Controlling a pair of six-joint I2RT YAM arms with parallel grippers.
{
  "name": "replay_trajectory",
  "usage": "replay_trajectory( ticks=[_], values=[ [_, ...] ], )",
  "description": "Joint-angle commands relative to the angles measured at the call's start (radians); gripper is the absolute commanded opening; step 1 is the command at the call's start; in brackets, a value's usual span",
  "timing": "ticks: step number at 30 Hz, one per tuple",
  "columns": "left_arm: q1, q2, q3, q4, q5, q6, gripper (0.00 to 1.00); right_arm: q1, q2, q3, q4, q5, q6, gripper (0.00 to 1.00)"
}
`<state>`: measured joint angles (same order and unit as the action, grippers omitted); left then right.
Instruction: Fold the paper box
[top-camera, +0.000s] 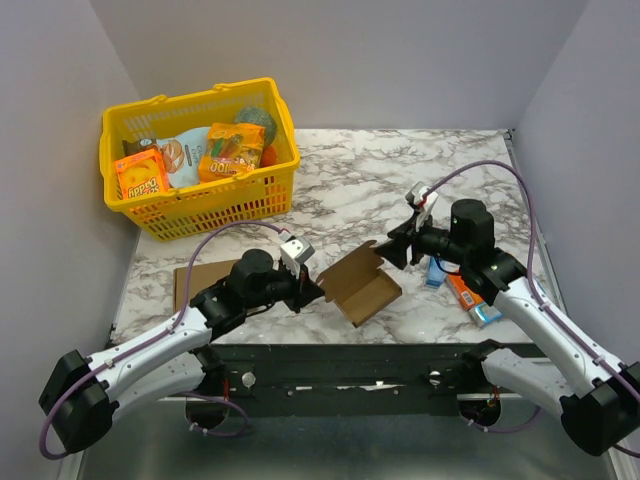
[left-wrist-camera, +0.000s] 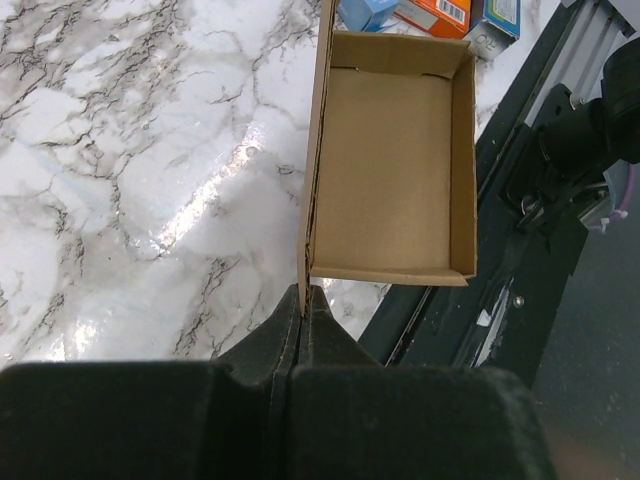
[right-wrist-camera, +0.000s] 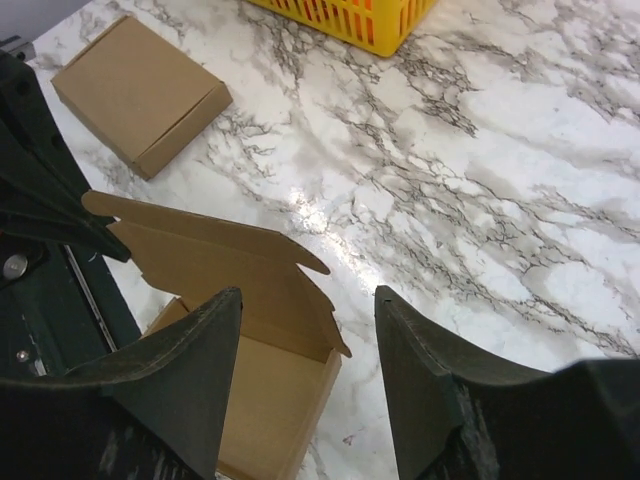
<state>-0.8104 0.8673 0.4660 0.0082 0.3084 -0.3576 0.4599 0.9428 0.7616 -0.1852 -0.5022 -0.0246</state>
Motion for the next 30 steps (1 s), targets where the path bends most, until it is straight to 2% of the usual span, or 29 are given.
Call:
replay_trajectory(
  ticks=[1,12,27,30],
  values=[
    [0.007,-0.025,0.022,-0.001,0.000,-0.012,0.00,-0.007,0.056,0.033,-0.079,-0.038,-0.031,0.62],
    [0.007,-0.034,0.017,0.007,0.008,-0.014,0.00,-0.009,0.117,0.050,-0.096,-0.088,-0.063,0.57],
    [0.007,-0.025,0.017,0.015,0.024,-0.014,0.00,-0.009,0.143,0.012,0.036,-0.118,-0.104,0.57],
    [0.007,-0.022,0.017,0.015,0.026,-0.014,0.00,-0.009,0.140,0.005,0.050,-0.130,-0.101,0.51]
  ],
)
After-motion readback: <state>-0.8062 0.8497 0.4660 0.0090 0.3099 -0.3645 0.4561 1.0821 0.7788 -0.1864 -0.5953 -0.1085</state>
